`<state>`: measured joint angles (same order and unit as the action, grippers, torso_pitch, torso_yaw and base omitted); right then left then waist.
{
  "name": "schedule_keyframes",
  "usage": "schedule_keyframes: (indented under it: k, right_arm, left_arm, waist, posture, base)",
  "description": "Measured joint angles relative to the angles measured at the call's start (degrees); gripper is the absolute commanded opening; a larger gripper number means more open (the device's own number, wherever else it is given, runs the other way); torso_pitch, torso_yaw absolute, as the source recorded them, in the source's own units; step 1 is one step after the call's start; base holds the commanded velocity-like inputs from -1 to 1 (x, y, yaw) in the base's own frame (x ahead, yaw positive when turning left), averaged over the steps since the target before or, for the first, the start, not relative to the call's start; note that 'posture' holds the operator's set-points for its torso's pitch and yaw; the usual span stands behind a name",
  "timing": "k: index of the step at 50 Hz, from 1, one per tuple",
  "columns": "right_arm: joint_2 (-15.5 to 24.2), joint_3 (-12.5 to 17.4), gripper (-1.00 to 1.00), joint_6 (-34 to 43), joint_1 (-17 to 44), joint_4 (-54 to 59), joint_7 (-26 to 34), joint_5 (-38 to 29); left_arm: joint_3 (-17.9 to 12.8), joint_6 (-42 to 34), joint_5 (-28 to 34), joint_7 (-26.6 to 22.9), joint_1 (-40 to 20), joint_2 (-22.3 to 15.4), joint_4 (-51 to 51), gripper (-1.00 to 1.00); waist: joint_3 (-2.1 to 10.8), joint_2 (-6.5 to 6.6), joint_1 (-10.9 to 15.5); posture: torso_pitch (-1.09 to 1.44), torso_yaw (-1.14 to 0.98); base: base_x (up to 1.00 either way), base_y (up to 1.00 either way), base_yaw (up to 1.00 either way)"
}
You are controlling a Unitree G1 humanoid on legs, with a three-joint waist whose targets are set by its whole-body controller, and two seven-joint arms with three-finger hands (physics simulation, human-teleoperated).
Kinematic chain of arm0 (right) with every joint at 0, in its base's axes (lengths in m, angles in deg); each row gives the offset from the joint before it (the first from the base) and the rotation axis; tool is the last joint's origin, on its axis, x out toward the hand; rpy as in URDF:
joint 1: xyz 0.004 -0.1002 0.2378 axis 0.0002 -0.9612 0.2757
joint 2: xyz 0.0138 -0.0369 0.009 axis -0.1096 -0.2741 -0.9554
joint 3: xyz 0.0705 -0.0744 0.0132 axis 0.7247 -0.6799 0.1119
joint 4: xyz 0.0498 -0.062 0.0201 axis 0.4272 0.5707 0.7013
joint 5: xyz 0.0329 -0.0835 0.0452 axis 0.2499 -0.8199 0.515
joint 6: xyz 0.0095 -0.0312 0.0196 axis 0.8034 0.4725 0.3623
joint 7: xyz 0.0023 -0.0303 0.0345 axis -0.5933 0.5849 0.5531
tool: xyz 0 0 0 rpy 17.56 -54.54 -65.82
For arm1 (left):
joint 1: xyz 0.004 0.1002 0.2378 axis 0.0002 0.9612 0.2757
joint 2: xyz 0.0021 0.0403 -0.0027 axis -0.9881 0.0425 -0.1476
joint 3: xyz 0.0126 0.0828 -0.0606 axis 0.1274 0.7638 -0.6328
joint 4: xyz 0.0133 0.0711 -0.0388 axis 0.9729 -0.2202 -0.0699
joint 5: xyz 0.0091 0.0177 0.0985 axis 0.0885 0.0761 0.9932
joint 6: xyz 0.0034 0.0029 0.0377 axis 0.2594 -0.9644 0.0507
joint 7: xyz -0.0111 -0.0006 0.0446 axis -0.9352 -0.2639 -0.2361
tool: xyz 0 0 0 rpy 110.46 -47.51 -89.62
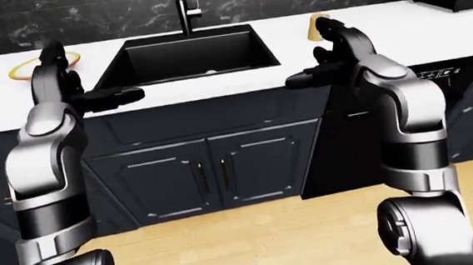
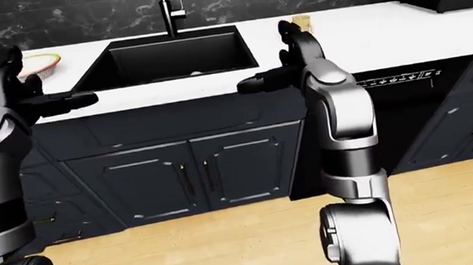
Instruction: Turn the sink spout to the right.
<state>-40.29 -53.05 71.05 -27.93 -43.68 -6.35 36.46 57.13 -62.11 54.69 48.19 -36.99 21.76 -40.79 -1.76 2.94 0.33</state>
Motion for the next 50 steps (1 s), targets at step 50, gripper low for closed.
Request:
schedule_keyframes:
  k: [50]
  right_arm:
    - [0.0,0.0,1.00,0.0,0.9,-0.5,0.0,-0.4]
  left_arm:
    - [-1.8,1.9,-4.2,0.7,0.7,-4.3,-3.0,1.00]
  waist:
    - [-0.53,1.51,-0.5]
  posture:
    - [0.00,0.00]
  base:
    - [0.19,0.00,0.00]
